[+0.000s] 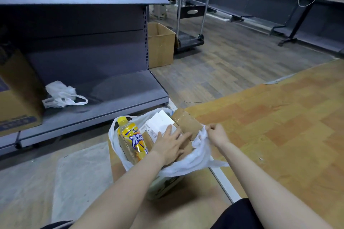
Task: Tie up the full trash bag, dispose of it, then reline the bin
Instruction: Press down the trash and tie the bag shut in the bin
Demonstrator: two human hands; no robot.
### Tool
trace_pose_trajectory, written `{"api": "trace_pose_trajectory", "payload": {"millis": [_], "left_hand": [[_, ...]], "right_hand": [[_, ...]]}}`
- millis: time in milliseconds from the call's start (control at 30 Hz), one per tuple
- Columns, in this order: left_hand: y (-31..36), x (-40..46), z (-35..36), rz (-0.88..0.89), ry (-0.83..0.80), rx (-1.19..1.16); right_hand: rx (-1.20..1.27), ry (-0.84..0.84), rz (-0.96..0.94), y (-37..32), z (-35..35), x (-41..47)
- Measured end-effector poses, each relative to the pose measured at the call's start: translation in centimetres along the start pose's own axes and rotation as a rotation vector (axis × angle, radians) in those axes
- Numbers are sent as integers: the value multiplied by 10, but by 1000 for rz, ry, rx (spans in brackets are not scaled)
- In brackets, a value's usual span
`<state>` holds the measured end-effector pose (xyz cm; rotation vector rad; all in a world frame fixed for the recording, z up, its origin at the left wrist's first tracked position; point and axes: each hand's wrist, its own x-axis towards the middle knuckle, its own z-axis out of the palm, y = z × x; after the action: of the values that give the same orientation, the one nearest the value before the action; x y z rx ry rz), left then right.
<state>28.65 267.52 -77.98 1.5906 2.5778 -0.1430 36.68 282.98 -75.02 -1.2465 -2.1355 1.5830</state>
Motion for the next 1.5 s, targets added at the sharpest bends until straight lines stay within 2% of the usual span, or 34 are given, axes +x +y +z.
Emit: {"api": "trace_pose_trajectory", "payload": {"millis": [133,433,500,600,700,767,900,1000,1067,1133,1267,1333,1400,1500], "left_hand": [[6,5,0,6,-6,-49],[0,6,7,80,14,-65],[-1,6,5,107,2,-113],[-6,-1,2,187,19,-103],[-14,-11,-7,174,42,-132],[-17,-15,-16,87,39,-106],[-27,-14,-22,-124,-85,-72],[-32,-17,-11,-137,-172,-10],[-29,-17,-3,-140,-182,9],[-26,-14,0,-157,-189,7],[-24,-9,3,-163,-218,32],[-24,-8,4,-158,-218,34],[-23,-9,5,-156,-212,38],[-22,-10,6,-161,-206,41]], "right_hand": [[76,35,-98,-12,-4,-6],[-126,56,-323,-16,0,-14],[-281,67,-350,-22,-4,-12],[-634,167,-267,-32,-8,-6],[-762,137,-181,-44,1,7],[-683,5,-56,-54,12,16],[-190,-232,242,-60,27,34],[-5,-260,303,-61,34,47],[36,-100,163,-63,42,56],[27,26,-68,-68,48,57],[-15,-122,-520,-75,51,44],[-24,-142,-562,-79,50,44],[-127,-206,-509,-81,56,48],[-554,-231,-452,-82,72,53]]}}
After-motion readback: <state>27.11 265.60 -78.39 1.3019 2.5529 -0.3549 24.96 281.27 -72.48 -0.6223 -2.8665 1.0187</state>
